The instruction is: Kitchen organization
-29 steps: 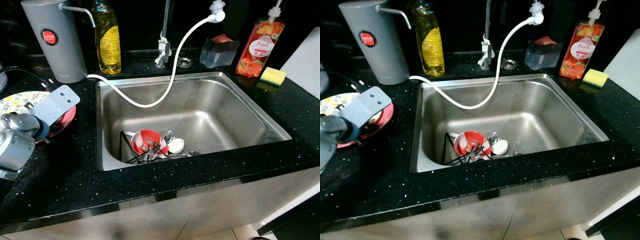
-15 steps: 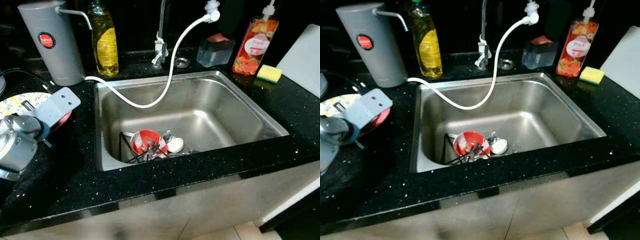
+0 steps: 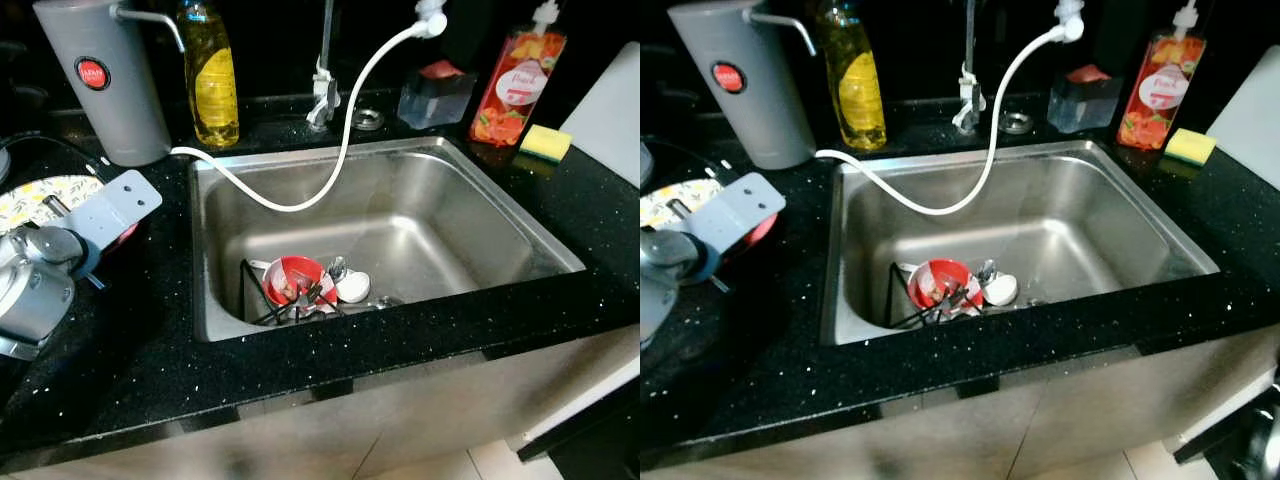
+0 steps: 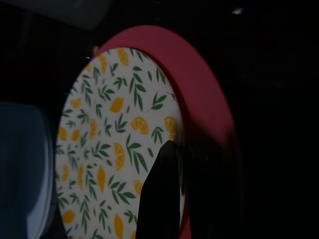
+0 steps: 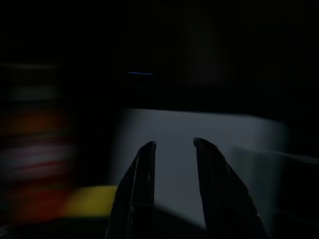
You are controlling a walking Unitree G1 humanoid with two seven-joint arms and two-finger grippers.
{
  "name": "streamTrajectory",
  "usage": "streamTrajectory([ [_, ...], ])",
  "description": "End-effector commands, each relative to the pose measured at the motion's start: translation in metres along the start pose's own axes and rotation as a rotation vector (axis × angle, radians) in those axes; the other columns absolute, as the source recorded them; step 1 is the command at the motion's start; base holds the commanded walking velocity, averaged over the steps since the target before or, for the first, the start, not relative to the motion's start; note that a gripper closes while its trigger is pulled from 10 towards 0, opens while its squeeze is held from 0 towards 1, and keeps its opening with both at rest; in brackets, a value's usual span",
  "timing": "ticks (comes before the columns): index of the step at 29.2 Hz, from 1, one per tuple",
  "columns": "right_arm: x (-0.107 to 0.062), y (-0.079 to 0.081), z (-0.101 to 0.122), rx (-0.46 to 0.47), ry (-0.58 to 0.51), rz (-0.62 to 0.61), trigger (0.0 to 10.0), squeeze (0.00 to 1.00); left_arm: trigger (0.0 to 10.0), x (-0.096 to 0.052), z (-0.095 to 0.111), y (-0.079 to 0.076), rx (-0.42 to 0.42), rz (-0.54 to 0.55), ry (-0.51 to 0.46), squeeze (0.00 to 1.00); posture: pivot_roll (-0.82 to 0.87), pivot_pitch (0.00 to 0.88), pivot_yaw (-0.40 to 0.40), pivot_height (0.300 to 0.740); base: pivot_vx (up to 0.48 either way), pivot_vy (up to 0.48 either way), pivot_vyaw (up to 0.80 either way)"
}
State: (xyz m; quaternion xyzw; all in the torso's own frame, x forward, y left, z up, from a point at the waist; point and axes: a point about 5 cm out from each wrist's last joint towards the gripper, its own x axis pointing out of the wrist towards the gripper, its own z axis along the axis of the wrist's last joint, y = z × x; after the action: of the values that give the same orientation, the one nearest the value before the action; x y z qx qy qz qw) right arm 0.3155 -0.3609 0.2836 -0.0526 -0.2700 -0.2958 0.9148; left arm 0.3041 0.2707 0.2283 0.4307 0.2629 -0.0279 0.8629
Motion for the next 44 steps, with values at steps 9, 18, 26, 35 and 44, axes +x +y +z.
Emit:
streamTrajectory([
  [9, -0.062, 0.128, 0.017, 0.144, 0.053, 0.677, 10.0, 0.00, 10.0, -0.007, 0.030, 0.013, 0.119, 0.135, -0.219, 0.00, 0.09, 0.000, -0.031, 0.740, 0.000, 0.000, 0.00],
  [18, -0.117, 0.166, -0.008, 0.043, 0.254, 0.959, 10.0, 0.00, 10.0, -0.026, 0.067, -0.010, 0.206, 0.045, -0.523, 0.00, 0.08, 0.000, -0.025, 0.740, 0.000, 0.000, 0.00],
  [26, -0.129, 0.180, -0.007, 0.088, 0.307, 0.965, 10.0, 0.00, 10.0, -0.049, 0.101, -0.023, 0.270, 0.035, -0.819, 0.00, 0.08, 0.000, -0.022, 0.740, 0.000, 0.000, 0.00],
  [35, -0.125, 0.183, 0.002, 0.330, 0.379, 0.906, 10.0, 0.00, 10.0, -0.064, 0.123, -0.049, 0.406, -0.045, -1.021, 0.00, 0.08, 0.000, -0.032, 0.740, 0.000, 0.000, 0.00],
  [44, -0.099, 0.171, 0.009, 0.717, 0.499, 0.758, 10.0, 0.00, 10.0, -0.067, 0.139, -0.058, 0.839, 0.061, -1.152, 0.00, 0.09, 0.000, -0.034, 0.740, 0.000, 0.000, 0.00],
])
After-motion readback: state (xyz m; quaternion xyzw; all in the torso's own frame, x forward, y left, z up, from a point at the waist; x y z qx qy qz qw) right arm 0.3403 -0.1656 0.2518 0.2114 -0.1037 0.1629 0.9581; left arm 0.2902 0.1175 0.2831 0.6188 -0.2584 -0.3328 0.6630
